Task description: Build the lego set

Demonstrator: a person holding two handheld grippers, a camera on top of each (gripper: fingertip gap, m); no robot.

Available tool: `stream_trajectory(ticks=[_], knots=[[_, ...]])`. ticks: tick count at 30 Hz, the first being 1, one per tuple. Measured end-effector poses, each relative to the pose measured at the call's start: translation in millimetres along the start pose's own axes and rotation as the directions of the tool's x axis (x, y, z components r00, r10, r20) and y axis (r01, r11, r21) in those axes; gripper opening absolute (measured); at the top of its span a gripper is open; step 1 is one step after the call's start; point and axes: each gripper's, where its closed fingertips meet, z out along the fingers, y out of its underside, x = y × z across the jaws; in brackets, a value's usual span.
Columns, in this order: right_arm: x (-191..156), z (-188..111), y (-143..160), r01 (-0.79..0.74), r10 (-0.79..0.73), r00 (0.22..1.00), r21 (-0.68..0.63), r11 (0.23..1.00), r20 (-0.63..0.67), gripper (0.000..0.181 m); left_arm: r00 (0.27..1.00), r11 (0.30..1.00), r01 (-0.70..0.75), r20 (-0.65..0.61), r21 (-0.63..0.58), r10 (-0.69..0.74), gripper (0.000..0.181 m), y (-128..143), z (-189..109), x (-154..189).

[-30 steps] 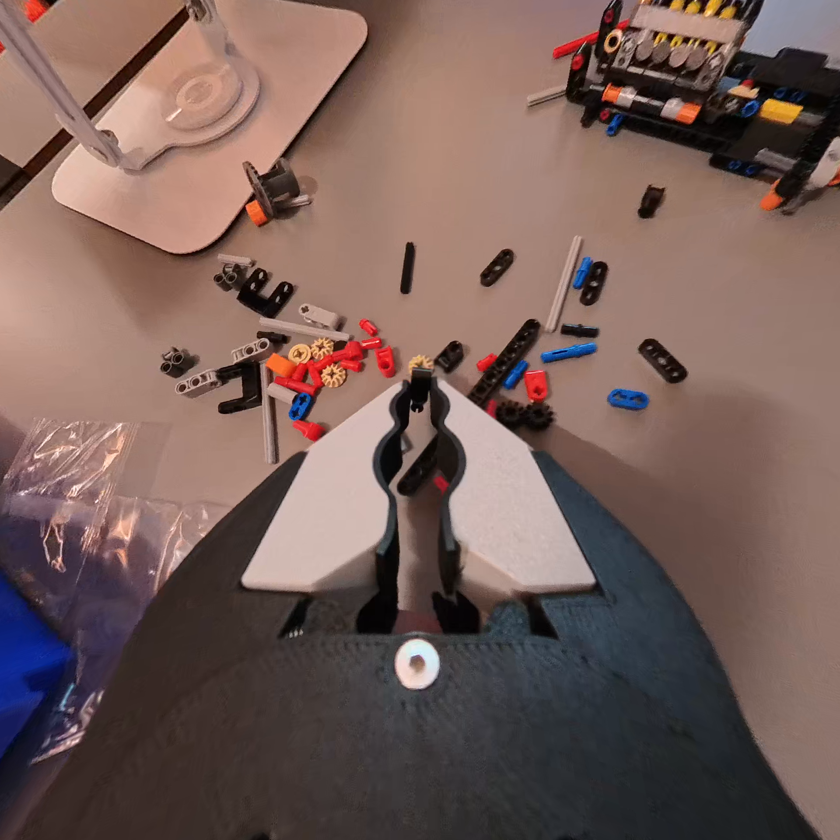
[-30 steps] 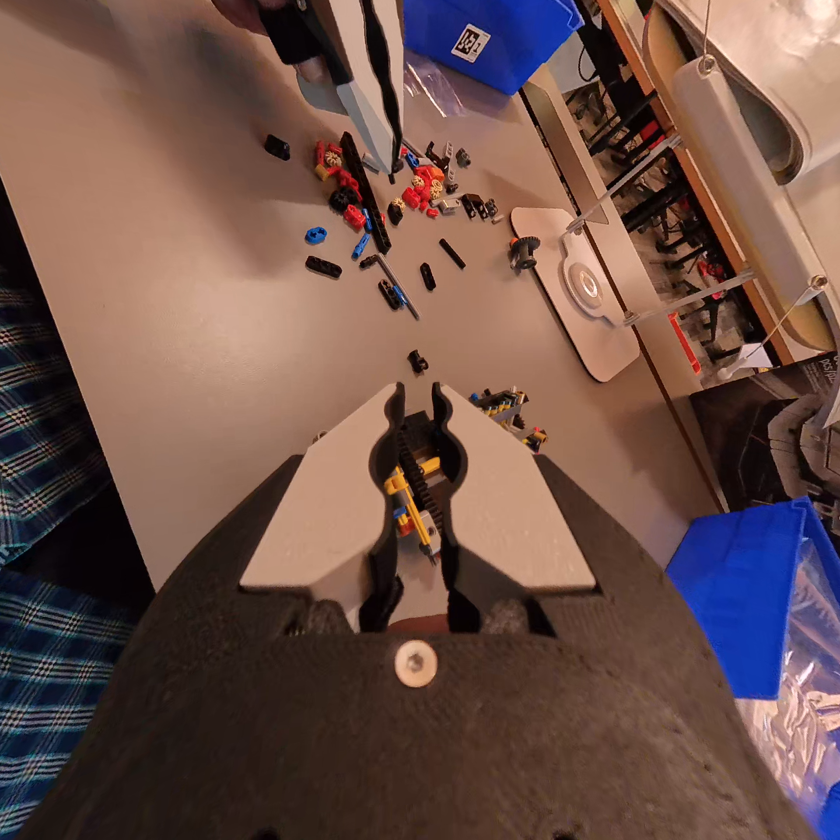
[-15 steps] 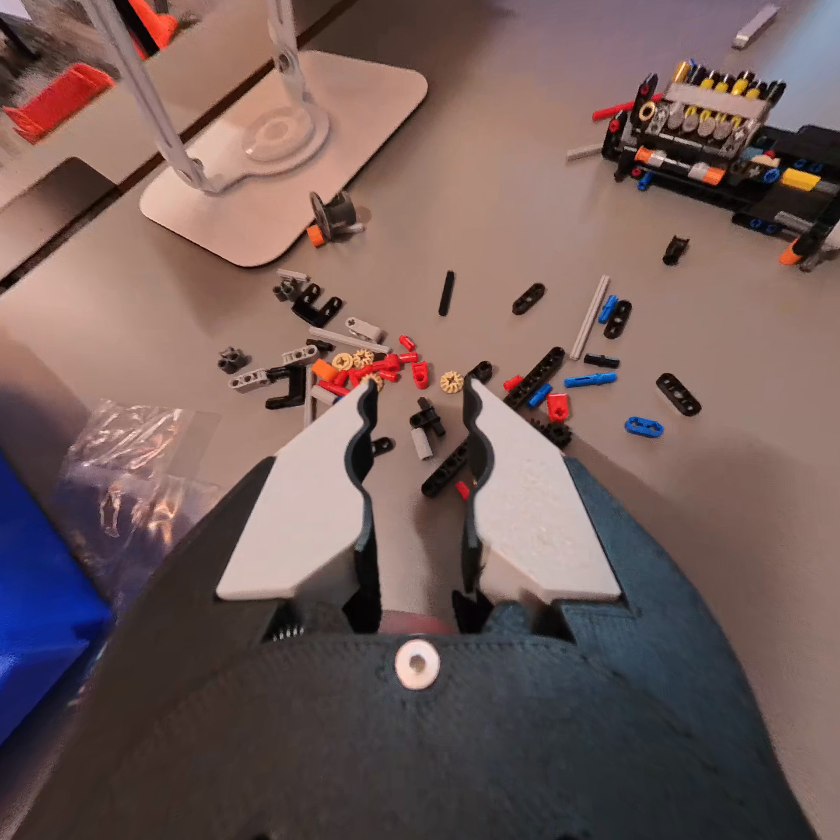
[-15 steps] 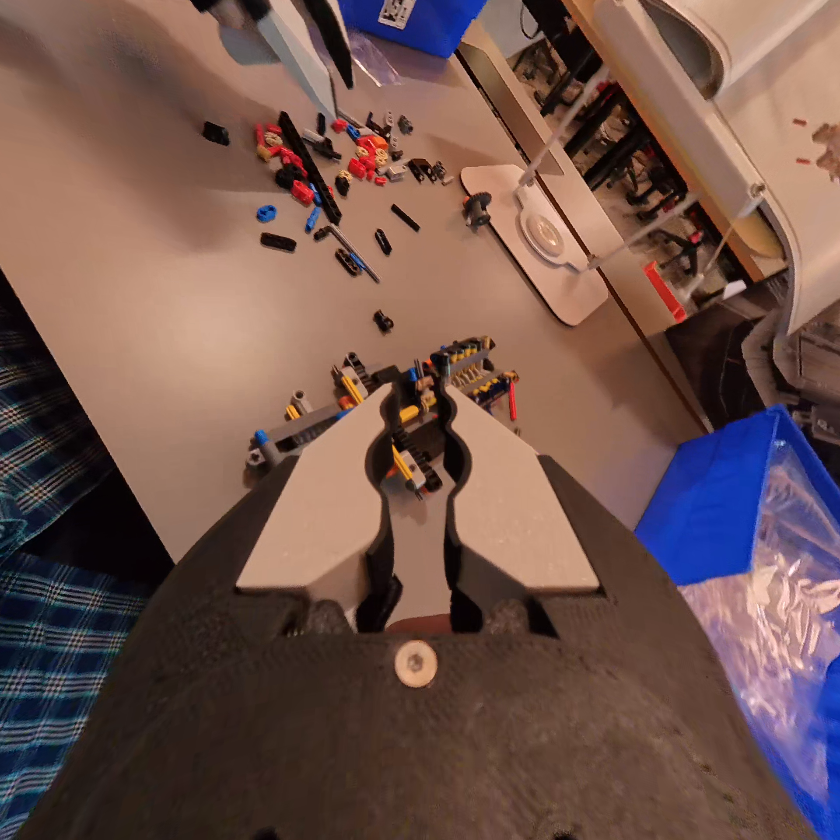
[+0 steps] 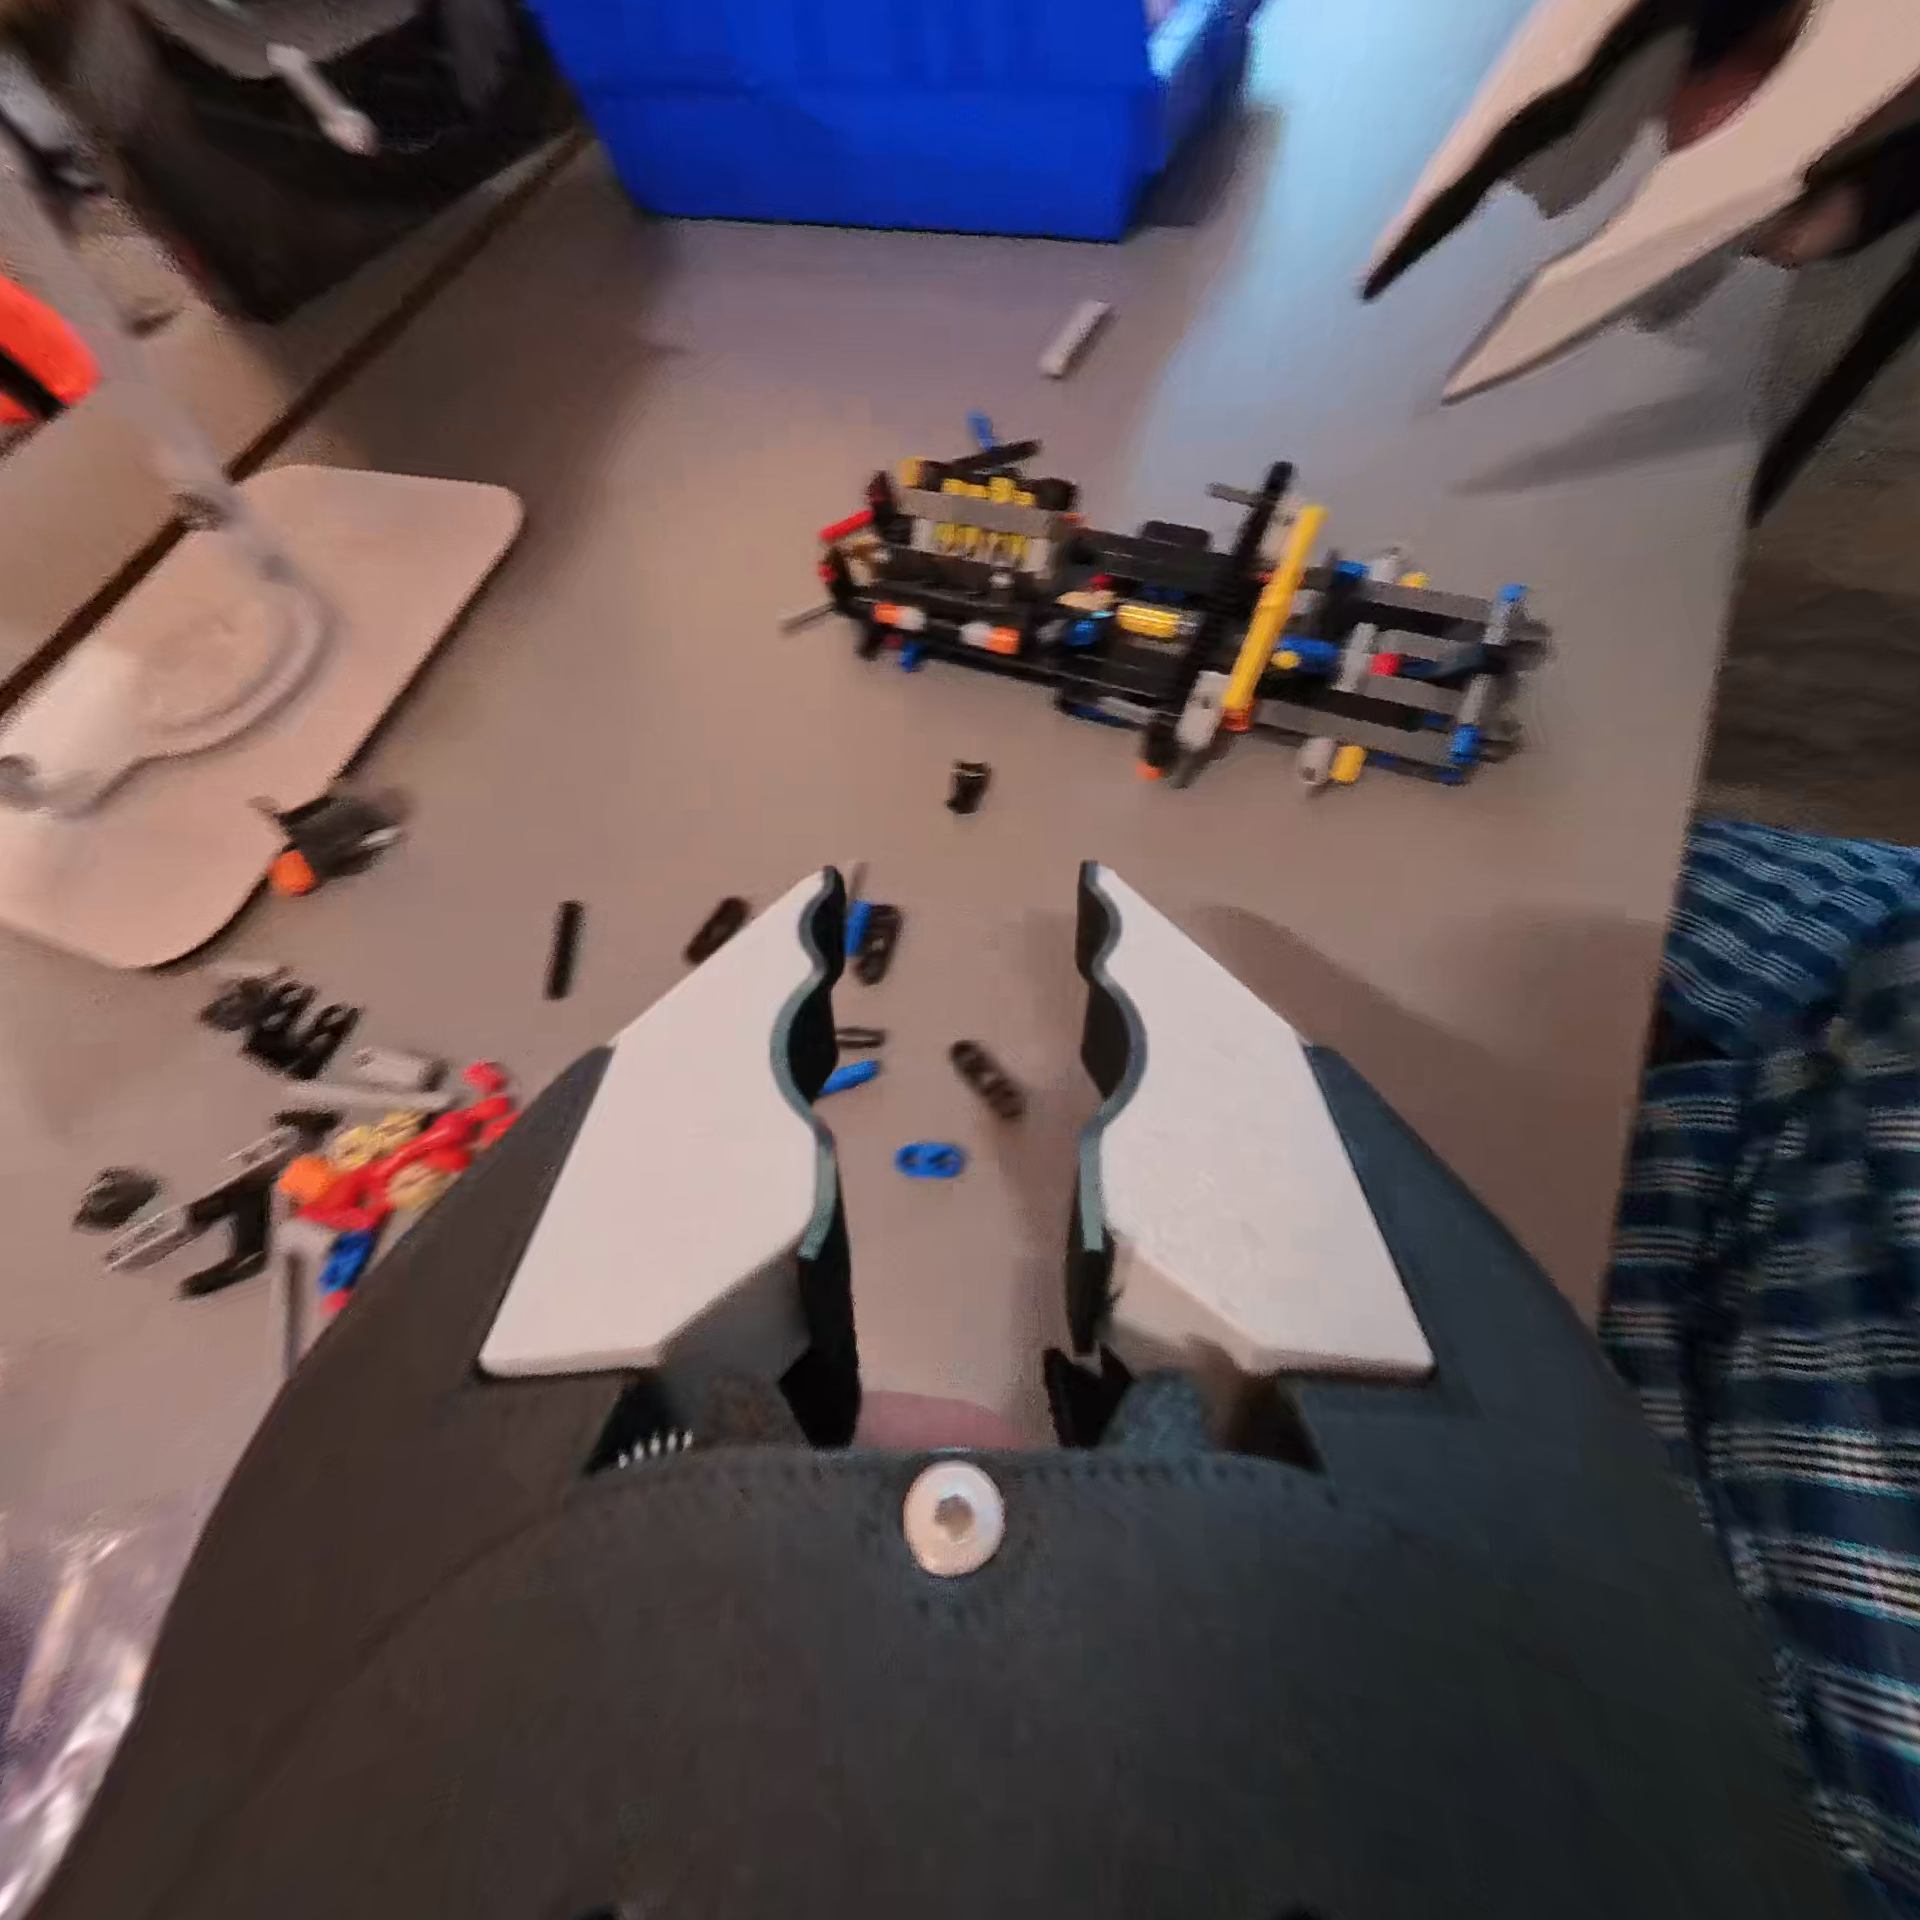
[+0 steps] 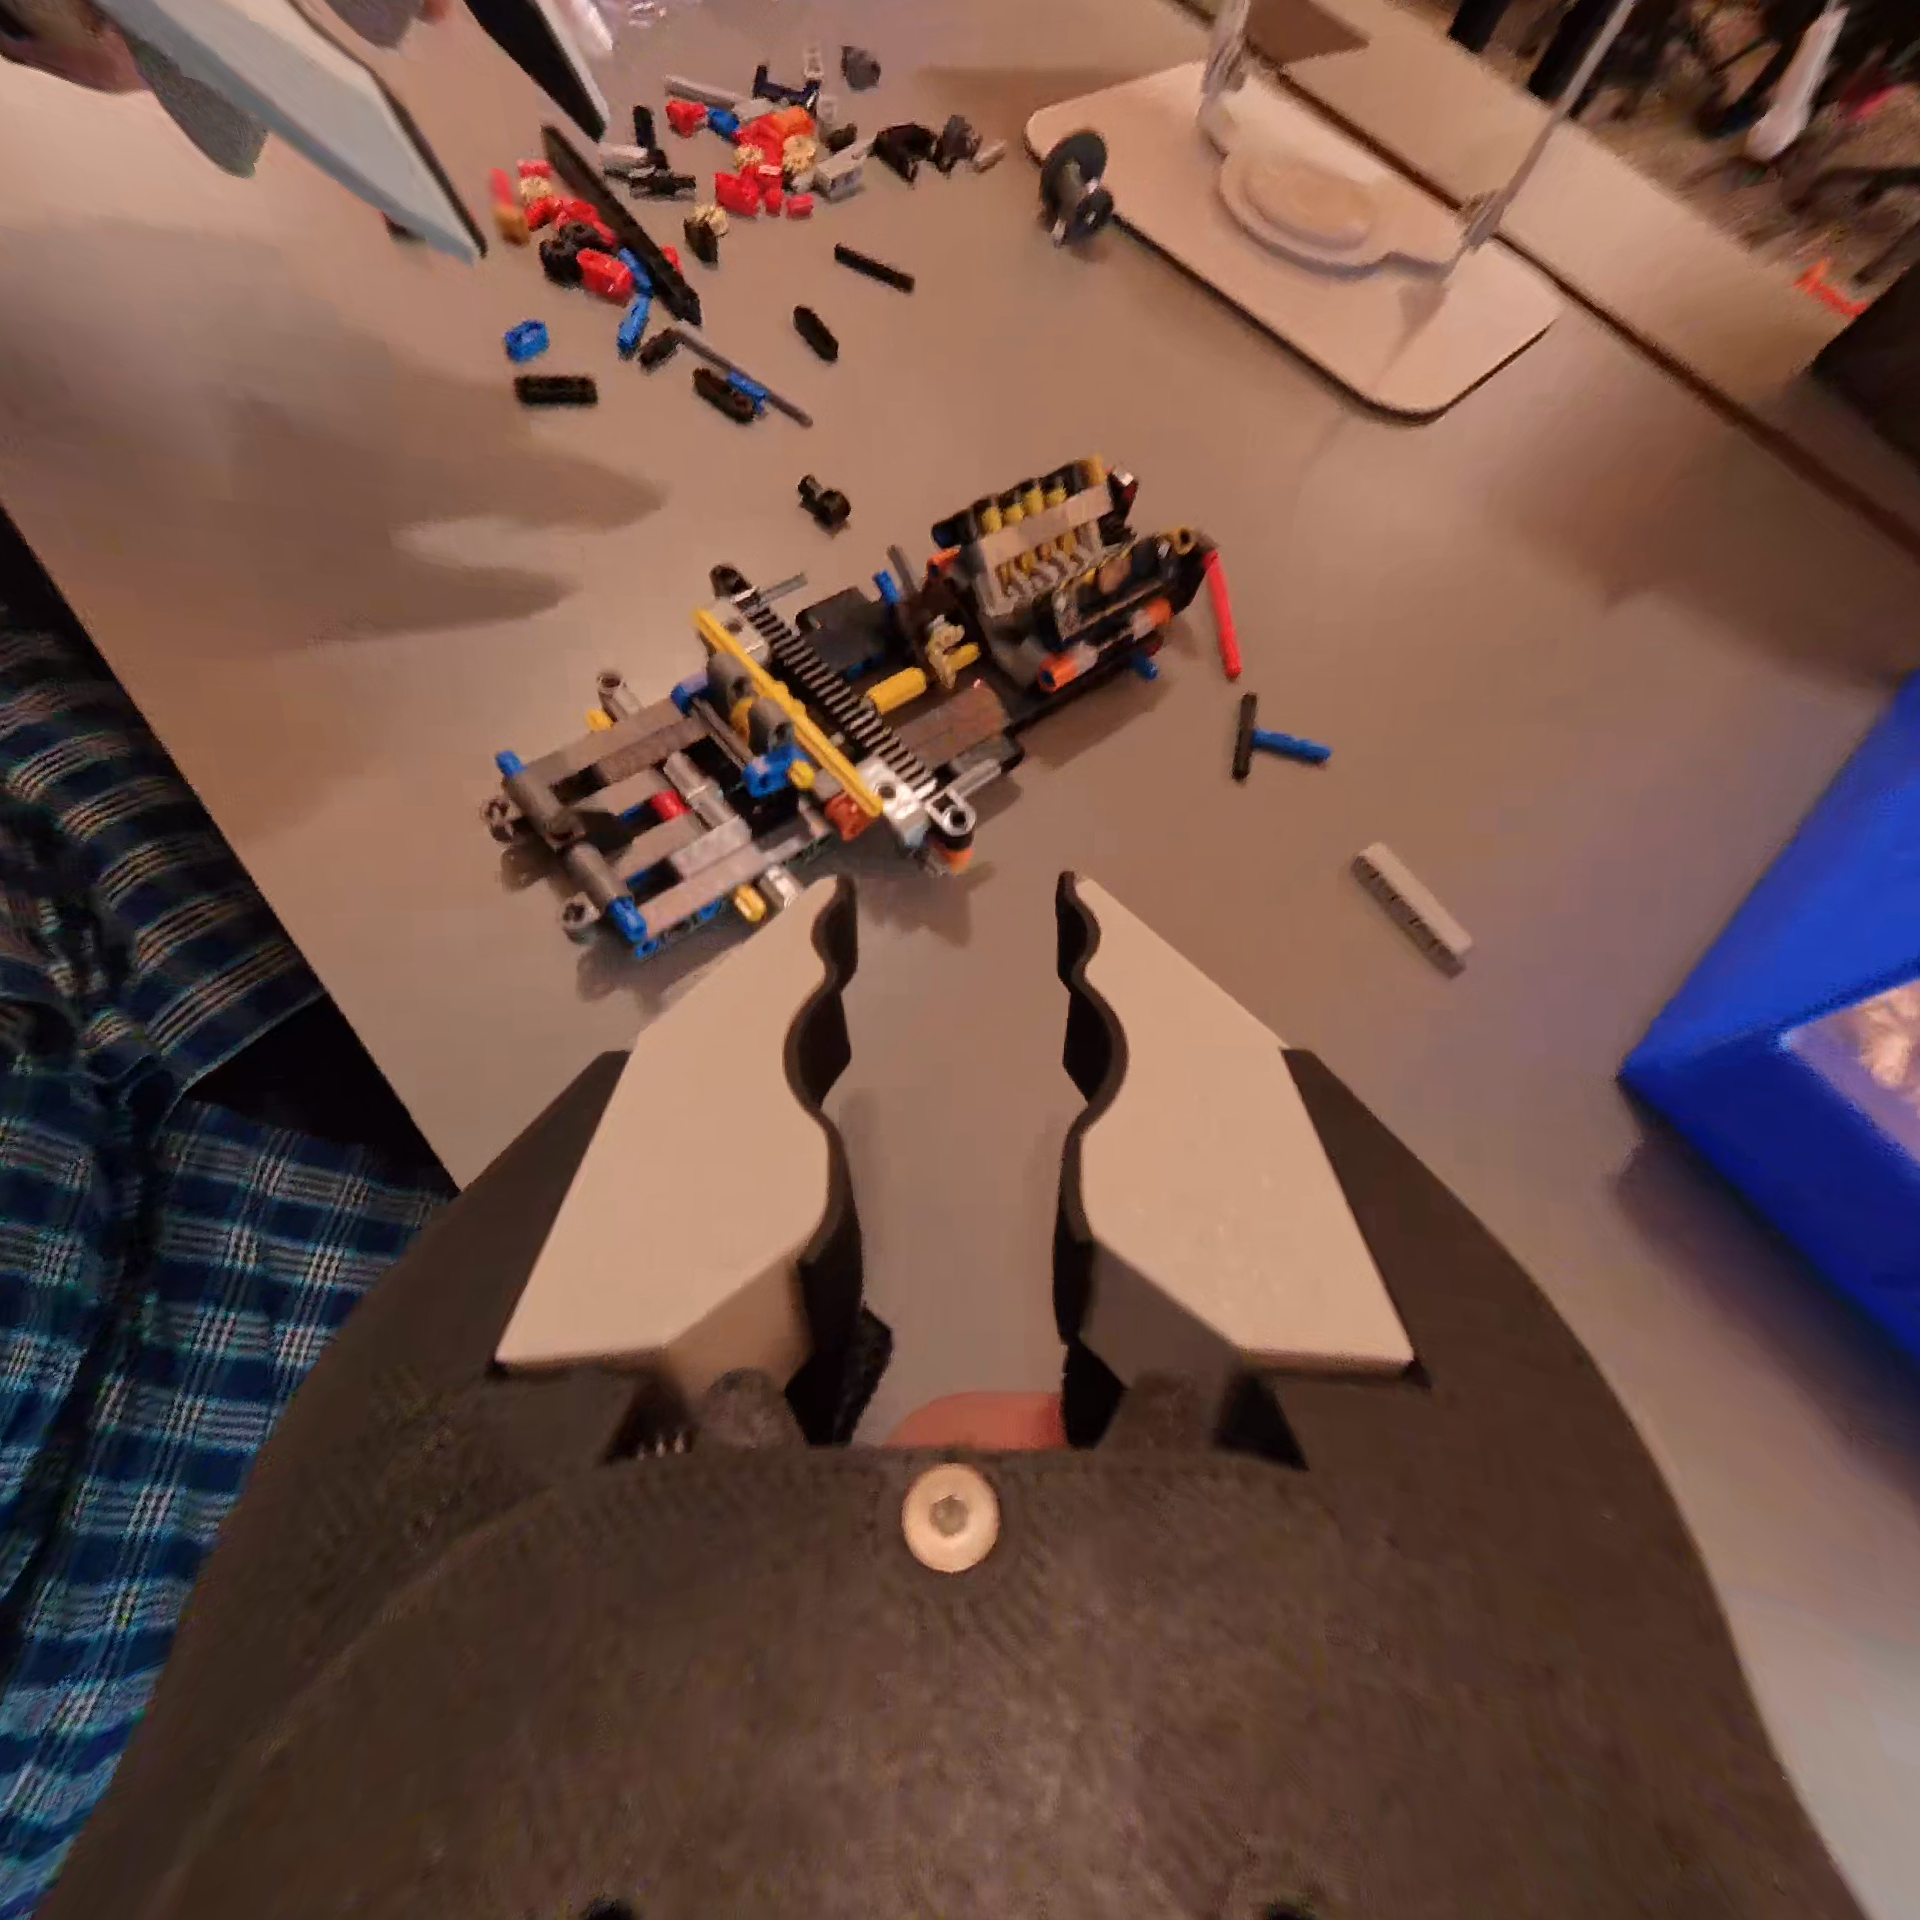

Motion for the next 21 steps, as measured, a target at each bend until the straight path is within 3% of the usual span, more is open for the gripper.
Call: stream_trajectory(ticks=[4, 8, 21], knots=[[-12.3, 9.1, 16.6, -0.006, 0.008, 0.994, -0.023, 1.0, 0.106, 0.04, 0.994, 0.997, -0.06, -0.095, -0.043, 0.056, 0.048, 3.4, 22.8, 40.4], [-13.0, 19.3, 21.9, 0.009, -0.003, 0.992, -0.047, 0.999, 0.123, 0.036, 0.987, 0.993, -0.087, -0.142, -0.078, 0.076, 0.048, 6.1, 43.2, 57.6], [-4.8, 44.5, 13.3, 0.08, -0.066, 0.97, -0.053, 0.995, 0.235, 0.029, 0.985, 0.98, -0.127, -0.133, -0.156, 0.106, 0.045, 8.6, 77.1, 41.0]])
